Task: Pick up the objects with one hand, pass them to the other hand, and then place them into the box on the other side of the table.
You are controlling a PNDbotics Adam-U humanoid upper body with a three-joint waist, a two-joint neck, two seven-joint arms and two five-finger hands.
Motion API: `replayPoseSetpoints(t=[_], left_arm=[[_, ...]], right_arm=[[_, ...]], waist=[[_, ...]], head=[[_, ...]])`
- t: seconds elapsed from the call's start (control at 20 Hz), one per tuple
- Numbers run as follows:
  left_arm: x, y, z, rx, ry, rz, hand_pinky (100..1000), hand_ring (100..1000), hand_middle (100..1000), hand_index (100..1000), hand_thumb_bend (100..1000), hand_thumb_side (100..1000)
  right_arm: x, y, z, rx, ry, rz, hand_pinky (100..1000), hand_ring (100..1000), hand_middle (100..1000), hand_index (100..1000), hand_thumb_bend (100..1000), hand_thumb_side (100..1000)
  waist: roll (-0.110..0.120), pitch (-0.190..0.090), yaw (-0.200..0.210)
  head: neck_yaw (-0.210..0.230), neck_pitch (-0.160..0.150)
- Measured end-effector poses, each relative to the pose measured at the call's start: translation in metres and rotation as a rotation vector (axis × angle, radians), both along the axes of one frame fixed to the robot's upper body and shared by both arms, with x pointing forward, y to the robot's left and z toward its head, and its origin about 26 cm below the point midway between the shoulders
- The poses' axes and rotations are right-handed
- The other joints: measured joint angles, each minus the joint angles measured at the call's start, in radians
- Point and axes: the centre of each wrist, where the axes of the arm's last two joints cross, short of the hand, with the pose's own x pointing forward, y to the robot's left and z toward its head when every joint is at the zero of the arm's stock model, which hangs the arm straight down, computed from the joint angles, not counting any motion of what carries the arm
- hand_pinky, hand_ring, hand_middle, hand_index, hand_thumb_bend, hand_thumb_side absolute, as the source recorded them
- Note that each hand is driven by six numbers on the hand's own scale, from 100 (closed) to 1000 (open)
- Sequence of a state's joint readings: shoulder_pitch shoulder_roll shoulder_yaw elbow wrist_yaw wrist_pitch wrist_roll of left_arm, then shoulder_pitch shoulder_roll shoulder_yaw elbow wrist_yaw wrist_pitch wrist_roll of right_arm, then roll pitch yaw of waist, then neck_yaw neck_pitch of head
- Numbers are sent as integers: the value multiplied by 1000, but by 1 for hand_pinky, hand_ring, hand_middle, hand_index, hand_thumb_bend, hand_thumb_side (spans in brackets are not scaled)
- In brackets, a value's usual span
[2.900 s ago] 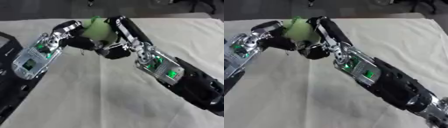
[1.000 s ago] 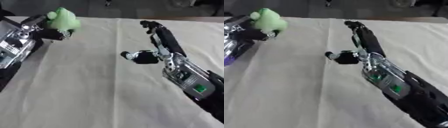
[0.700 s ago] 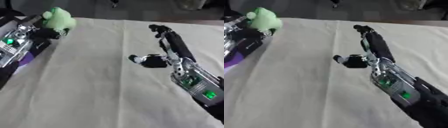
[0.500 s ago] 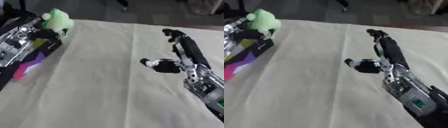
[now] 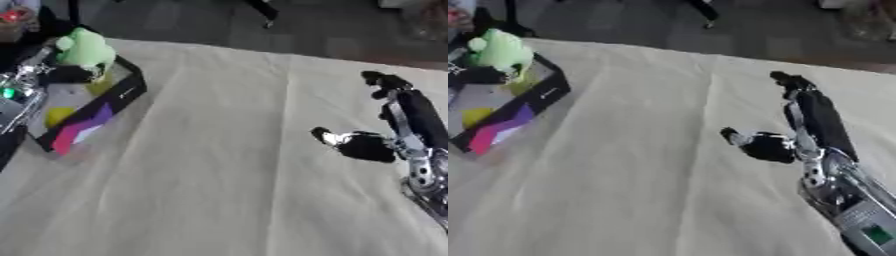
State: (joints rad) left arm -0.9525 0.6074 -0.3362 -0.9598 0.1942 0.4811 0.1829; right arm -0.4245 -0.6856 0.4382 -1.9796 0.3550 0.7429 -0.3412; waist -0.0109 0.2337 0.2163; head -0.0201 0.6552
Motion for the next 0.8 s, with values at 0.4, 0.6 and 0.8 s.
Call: replayPoseSetpoints(t=[0.4,0.6,0.8], left_arm=[[9,39,-13,61,-2,199,812,541,482,413,145,100],[14,39,-20,129,8,247,860,636,604,574,368,116],[17,37,-26,219,15,259,909,747,724,728,688,503]], right_arm=[[0,-3,-1,17,-29,-5,596,794,832,912,681,319],[0,-3,-1,23,-51,0,590,791,830,910,684,308],[0,-5,-2,30,-61,-5,587,790,830,909,684,308]], waist=[[0,0,-14],[0,1,-26],[0,1,-33]], head=[[0,3],[3,3],[14,3]])
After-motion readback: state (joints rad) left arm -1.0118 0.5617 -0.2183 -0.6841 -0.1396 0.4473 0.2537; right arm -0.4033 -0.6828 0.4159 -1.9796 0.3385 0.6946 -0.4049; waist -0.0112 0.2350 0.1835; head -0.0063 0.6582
